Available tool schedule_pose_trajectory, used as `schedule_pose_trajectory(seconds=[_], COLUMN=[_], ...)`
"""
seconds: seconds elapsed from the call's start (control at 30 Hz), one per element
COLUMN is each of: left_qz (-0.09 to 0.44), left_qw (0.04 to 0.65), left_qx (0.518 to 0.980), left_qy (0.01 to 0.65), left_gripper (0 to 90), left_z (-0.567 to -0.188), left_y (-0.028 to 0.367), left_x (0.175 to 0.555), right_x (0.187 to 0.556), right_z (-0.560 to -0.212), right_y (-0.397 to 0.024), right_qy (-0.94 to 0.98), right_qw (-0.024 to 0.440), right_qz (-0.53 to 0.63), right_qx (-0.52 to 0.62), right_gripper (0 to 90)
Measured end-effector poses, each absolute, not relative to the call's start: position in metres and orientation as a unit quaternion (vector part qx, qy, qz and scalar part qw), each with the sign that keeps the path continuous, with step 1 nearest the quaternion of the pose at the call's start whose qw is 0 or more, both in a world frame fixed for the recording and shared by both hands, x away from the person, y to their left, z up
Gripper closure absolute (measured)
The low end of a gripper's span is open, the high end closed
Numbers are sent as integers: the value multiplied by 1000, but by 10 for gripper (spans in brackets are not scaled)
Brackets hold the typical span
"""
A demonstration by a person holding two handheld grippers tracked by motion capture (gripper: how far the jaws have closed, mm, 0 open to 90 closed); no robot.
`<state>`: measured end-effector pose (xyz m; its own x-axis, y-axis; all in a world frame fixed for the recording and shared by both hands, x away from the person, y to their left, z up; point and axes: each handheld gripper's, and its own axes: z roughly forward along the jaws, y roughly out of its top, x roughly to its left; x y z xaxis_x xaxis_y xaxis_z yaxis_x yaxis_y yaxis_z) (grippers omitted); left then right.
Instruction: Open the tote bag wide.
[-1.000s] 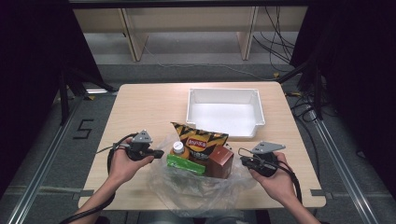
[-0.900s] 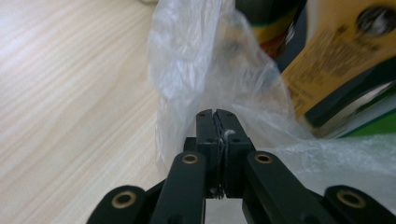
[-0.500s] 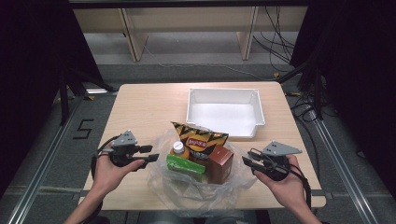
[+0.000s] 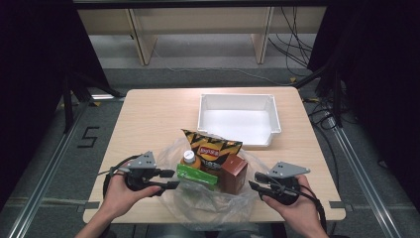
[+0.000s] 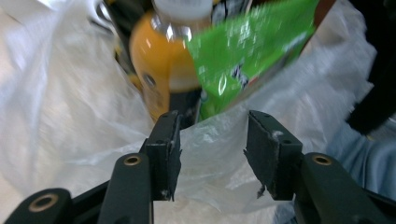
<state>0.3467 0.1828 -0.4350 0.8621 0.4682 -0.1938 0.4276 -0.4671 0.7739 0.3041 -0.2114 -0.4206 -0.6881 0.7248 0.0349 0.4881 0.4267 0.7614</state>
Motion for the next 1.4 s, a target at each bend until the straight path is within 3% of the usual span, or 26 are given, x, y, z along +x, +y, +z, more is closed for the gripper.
schedule_pose_trajectory(seconds=[0.17,0.37,0.8,0.93,1.13,1.4], left_qz=[3,-13,-2,-3,24,101], left_qw=[409,383,358,375,437,487], left_qx=[872,880,889,879,852,809], left_qy=[267,280,287,295,289,314], left_gripper=[538,539,542,515,454,500], left_z=[-457,-475,-488,-482,-448,-406], left_y=[177,175,176,179,194,215], left_x=[356,357,359,357,348,361], right_x=[310,314,319,319,313,316], right_z=[-448,-469,-482,-479,-450,-405], right_y=[-212,-211,-213,-215,-221,-224], right_qy=[841,845,844,844,826,796], right_qw=[102,81,73,65,90,178], right_qz=[354,332,325,321,378,442], right_qx=[396,411,420,425,409,372], right_gripper=[654,651,651,640,613,612])
